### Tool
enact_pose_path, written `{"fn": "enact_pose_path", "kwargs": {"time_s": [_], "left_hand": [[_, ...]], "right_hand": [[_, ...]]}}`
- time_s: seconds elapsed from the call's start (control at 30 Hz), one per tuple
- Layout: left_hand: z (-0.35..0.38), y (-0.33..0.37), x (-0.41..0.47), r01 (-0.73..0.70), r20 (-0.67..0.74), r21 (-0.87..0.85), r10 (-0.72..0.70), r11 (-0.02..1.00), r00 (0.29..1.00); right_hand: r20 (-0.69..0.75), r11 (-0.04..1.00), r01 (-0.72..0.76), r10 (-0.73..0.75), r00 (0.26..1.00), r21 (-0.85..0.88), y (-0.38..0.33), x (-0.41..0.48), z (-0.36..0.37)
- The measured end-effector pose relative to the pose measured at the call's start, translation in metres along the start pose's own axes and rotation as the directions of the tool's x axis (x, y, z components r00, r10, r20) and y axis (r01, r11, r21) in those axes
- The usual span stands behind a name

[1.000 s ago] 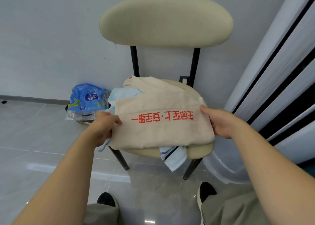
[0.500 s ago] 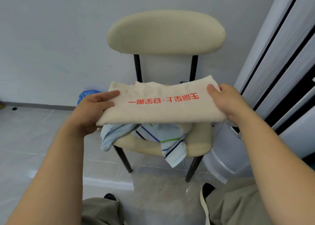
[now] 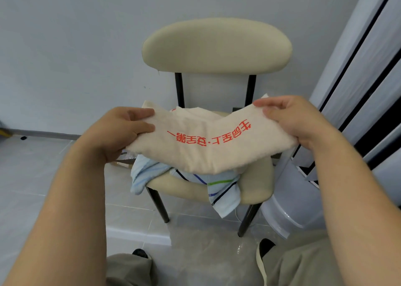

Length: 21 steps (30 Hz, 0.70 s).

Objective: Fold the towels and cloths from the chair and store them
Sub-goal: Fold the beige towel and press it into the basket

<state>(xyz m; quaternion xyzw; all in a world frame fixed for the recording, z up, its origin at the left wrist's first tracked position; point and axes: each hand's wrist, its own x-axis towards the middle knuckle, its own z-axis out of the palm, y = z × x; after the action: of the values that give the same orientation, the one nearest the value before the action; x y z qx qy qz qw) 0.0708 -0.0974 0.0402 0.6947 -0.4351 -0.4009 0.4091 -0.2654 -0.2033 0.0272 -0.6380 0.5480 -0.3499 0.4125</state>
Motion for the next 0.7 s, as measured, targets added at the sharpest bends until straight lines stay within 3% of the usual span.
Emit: {"fn": "enact_pose_path", "kwargs": {"time_s": [0.2, 0.33, 0.43, 0.7], "left_hand": [[0.027, 0.037, -0.021, -0.084, -0.057, 0.277, 0.104, 0.957, 0.993], [0.062, 0.055, -0.038, -0.173, 0.047, 0.428, 0.169, 0.887, 0.984], [0.085, 0.055, -0.044, -0.216, 0.15, 0.39, 0.169, 0.895, 0.974], [0.091, 0.052, -0.042, -0.277, 0.14, 0.261, 0.248, 0.925, 0.959]], "right_hand": [[0.08, 0.957, 0.129, -0.111, 0.991, -0.261, -0.033, -0.014, 0.013], [0.125, 0.914, 0.187, -0.152, 0.98, -0.361, -0.056, -0.033, 0.041], [0.16, 0.949, 0.18, -0.142, 0.977, -0.258, -0.059, -0.043, 0.061], [0.235, 1.0, 0.017, -0.013, 0.972, -0.015, -0.057, -0.043, 0.071]]}}
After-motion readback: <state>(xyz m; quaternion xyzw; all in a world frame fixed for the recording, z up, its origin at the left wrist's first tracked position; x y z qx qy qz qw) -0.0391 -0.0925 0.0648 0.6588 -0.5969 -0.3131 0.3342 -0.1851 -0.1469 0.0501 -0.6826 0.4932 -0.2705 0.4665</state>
